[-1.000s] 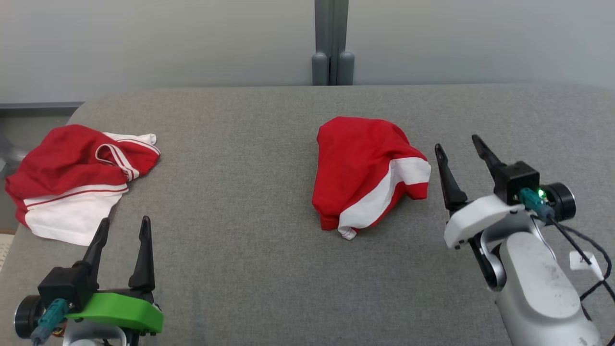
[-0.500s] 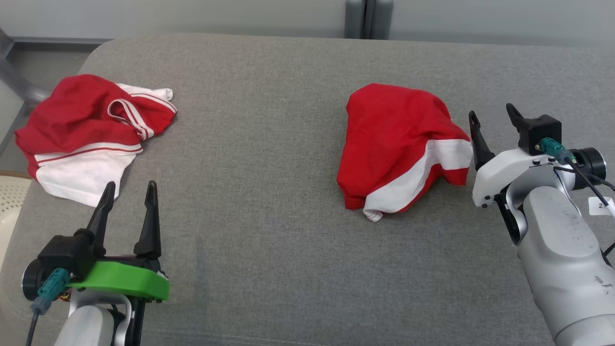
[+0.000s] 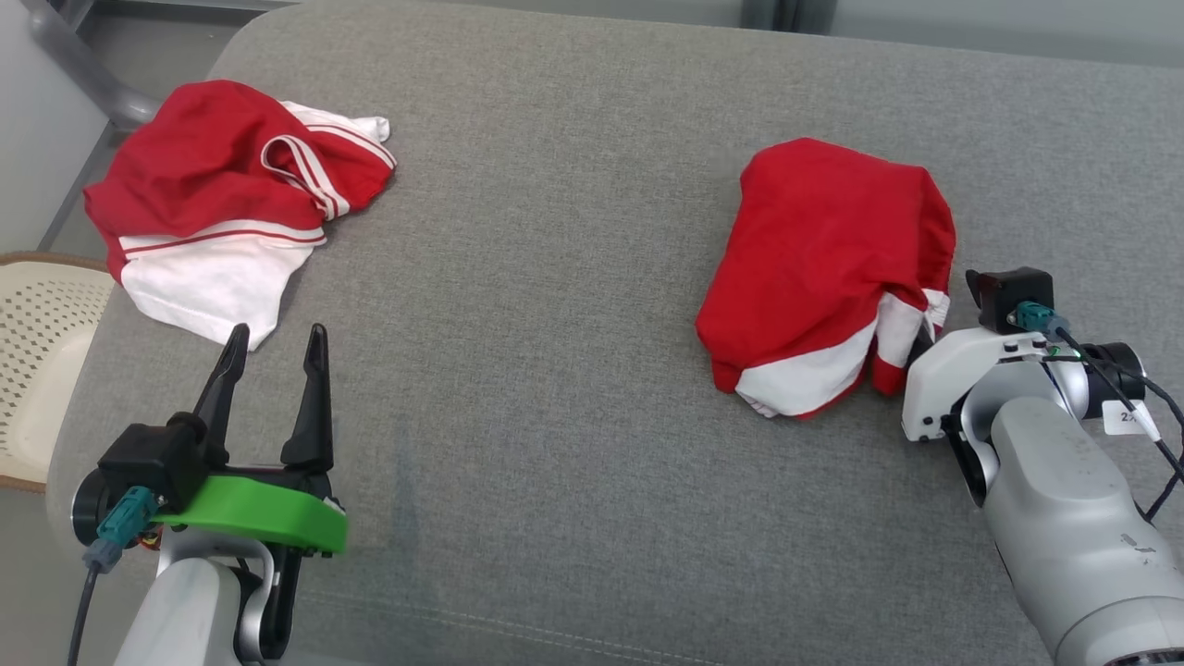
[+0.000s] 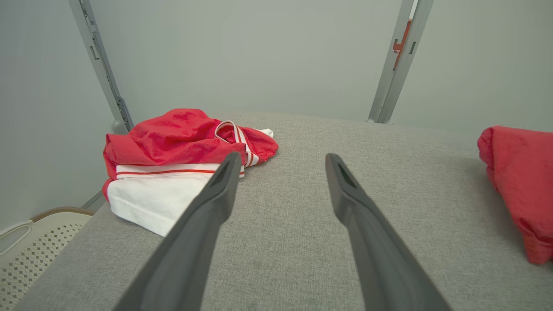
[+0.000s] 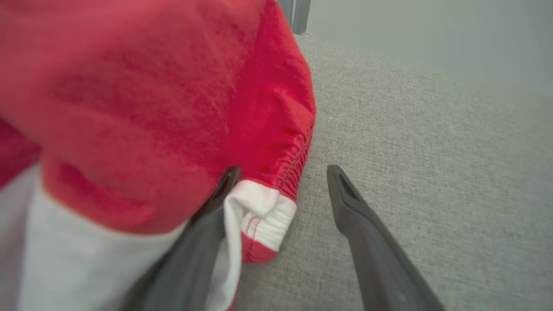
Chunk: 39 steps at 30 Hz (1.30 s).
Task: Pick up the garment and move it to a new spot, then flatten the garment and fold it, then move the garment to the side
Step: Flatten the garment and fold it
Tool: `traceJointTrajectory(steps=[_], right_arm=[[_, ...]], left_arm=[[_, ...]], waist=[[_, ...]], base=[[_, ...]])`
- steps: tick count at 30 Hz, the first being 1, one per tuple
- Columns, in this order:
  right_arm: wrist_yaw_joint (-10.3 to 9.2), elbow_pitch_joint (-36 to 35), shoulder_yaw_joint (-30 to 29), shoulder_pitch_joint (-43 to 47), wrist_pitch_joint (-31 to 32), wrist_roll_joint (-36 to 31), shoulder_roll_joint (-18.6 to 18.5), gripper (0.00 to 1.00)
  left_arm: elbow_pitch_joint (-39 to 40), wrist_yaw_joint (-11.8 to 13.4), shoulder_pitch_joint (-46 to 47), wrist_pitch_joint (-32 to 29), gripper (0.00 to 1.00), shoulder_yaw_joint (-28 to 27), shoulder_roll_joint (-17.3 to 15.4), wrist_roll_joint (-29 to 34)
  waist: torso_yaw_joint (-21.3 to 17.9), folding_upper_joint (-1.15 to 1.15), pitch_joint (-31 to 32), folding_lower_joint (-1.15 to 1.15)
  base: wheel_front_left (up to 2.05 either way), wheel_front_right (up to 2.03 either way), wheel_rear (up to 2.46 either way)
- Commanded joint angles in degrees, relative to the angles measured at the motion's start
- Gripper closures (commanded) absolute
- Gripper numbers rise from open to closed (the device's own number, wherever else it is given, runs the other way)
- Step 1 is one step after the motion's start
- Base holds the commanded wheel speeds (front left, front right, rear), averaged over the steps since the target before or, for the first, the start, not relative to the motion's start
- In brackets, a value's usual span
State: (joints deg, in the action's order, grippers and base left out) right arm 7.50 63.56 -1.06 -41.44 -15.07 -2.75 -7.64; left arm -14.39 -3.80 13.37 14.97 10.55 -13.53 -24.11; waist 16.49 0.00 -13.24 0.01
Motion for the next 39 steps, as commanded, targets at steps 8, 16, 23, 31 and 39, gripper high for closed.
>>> traceJointTrajectory(steps=[8,16,23,31,39], right_arm=[[-0.01,-0.18,-1.85,2.8,-0.01,0.99,1.71,1.0],[-0.05,-10.19,-0.76,9.64,-0.08,3.13,2.12,1.0],[-0.05,-20.27,1.85,18.39,-0.1,7.83,1.13,1.0],[-0.05,-30.68,-0.37,31.27,-0.09,10.62,0.25,1.0],[-0.05,-36.81,-2.26,36.49,0.01,11.51,1.42,0.0]], left_arm=[[-0.84,-0.46,-0.23,0.24,0.0,-0.93,0.67,1.31],[-0.83,-0.07,-3.38,0.19,0.0,-1.96,0.86,1.91],[-0.1,0.91,-6.8,0.18,0.0,-1.98,1.07,1.77],[0.36,1.36,-8.17,0.03,0.0,-1.11,1.45,1.69],[0.82,1.73,-9.69,0.0,0.0,-1.48,0.94,0.89]], waist=[[0.19,0.0,1.29,-0.01],[-3.79,0.0,5.93,-0.01],[-8.37,0.0,9.75,-0.01],[-10.08,0.0,11.21,-0.01],[-11.59,0.0,11.72,-0.01]], base=[[0.0,0.0,0.0],[0.0,0.0,0.0],[0.0,0.0,0.0],[0.0,0.0,0.0],[0.0,0.0,0.0]])
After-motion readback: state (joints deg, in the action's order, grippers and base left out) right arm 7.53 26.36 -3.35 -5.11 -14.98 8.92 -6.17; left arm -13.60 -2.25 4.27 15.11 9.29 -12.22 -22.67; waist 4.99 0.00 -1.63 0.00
